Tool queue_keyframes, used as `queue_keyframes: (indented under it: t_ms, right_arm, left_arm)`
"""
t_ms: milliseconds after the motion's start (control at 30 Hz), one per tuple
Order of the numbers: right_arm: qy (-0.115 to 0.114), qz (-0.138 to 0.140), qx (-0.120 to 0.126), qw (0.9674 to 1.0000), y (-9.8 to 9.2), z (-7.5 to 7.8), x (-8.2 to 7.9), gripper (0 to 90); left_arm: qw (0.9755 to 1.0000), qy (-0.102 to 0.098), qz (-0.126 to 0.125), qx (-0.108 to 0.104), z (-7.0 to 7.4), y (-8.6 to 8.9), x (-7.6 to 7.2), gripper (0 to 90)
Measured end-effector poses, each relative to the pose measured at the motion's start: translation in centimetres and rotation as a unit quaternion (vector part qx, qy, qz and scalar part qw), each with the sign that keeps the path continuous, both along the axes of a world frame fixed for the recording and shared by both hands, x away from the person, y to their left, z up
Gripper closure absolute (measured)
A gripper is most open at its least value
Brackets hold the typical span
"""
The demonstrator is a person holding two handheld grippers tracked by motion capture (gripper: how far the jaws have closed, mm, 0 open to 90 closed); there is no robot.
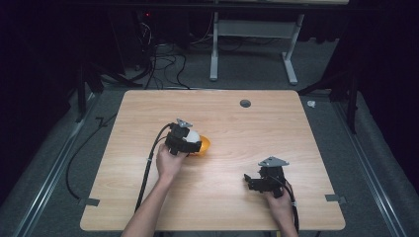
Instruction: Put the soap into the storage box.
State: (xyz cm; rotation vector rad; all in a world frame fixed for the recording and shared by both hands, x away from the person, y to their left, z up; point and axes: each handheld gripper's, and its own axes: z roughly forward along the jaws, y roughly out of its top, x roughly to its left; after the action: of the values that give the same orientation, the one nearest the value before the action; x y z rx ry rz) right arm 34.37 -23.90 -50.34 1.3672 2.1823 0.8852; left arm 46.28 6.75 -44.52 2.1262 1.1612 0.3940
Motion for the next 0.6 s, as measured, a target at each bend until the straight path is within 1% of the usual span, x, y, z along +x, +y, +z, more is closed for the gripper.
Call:
queue_keyframes:
  t_ms: [300, 367, 533, 600]
  right_arm:
    - [0.0, 0.0, 0.0, 1.0, 0.01, 0.0, 0.0, 14.7]
    - [0.0, 0.0, 0.0, 1.0, 0.0, 0.0, 0.0, 14.7]
    - [0.0, 0.0, 0.0, 1.0, 0.01, 0.0, 0.0, 14.7]
    - [0.0, 0.0, 0.0, 1.0, 0.0, 0.0, 0.0, 14.8]
  left_arm:
    - [1.0, 0.0, 0.005, 0.006, -0.08, 0.08, 0.15, 24.4]
    - [1.0, 0.001, 0.007, 0.007, -0.19, 0.07, 0.2, 24.4]
    - [0.9998, -0.001, 0.003, 0.017, -0.54, -0.24, 0.17, 24.4]
    - [0.9999, 0.0, 0.003, 0.016, -0.82, -0.43, 0.22, 24.4]
